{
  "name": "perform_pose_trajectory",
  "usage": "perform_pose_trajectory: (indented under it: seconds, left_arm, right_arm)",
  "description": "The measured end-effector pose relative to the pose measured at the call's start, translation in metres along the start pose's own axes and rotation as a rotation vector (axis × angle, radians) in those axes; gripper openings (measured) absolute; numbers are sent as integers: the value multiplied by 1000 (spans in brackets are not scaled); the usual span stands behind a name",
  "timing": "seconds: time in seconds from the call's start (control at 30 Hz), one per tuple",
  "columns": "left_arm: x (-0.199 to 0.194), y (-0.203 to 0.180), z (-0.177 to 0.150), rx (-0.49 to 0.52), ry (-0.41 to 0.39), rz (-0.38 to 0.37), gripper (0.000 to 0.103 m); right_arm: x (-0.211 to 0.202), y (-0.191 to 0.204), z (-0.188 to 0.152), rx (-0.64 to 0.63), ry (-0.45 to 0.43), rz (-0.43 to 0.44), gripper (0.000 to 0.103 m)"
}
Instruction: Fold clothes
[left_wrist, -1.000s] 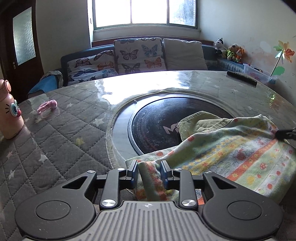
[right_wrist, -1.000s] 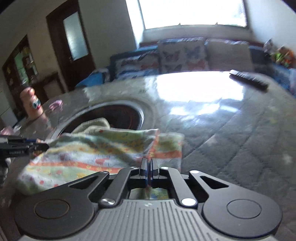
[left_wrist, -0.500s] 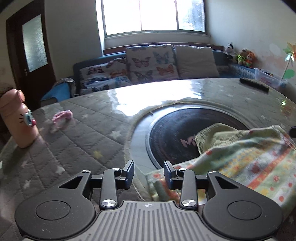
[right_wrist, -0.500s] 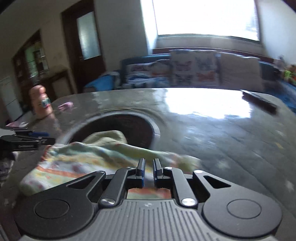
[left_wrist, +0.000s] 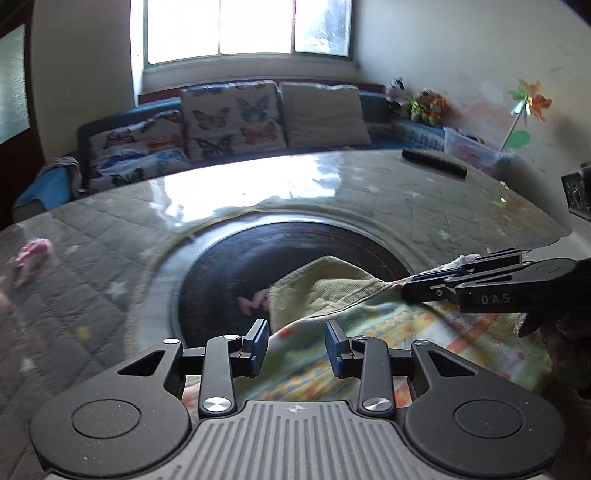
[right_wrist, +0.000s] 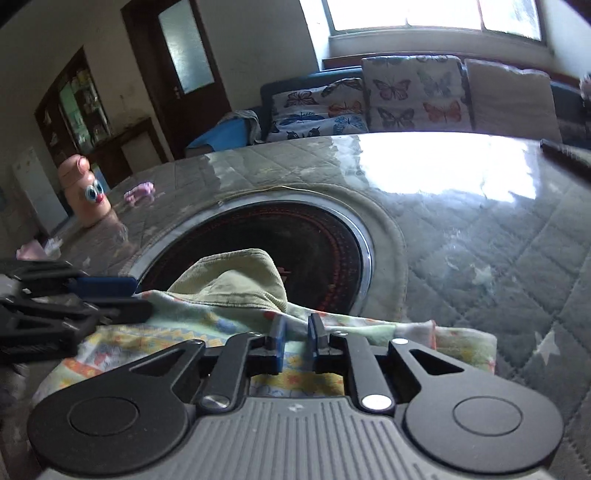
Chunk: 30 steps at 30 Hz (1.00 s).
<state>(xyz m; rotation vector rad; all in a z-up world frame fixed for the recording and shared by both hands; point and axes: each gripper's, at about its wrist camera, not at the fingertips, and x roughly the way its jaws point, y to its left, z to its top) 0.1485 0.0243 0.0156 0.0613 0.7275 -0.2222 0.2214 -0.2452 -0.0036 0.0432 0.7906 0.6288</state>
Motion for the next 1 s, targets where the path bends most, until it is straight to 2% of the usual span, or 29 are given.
perform_pose_trajectory:
  seconds: [0.17, 0.3, 0.43, 0.5, 0.57, 0.63, 0.87, 1.0]
  left_arm:
    - [22, 3, 1, -20, 42, 6, 40]
    - [20, 4, -1, -25, 37, 11, 40]
    - [2, -2, -4, 2, 1, 19, 38]
    - [-9, -7, -8, 23, -17, 18, 38]
    - [-19, -12, -13, 39, -26, 15, 38]
    - [-27, -16, -21, 46, -26, 18, 45]
    - [-52, -26, -57, 73, -37, 68, 58]
    - [-65, -32, -73, 92, -75, 119, 69]
  right_arm:
    - [-6, -10, 0, 30, -14, -15, 13]
    - [-12, -17, 0, 42, -28, -38, 14]
    - [-23, 2, -3, -39, -44, -41, 28]
    - [-30, 15, -7, -85, -49, -21, 28]
    - [-34, 29, -12, -126, -55, 3, 36]
    - [-37, 41, -18, -170, -59, 16, 41]
    - [-39, 74, -50, -306, -55, 4, 60]
    - [-47, 84, -63, -345, -83, -14, 62]
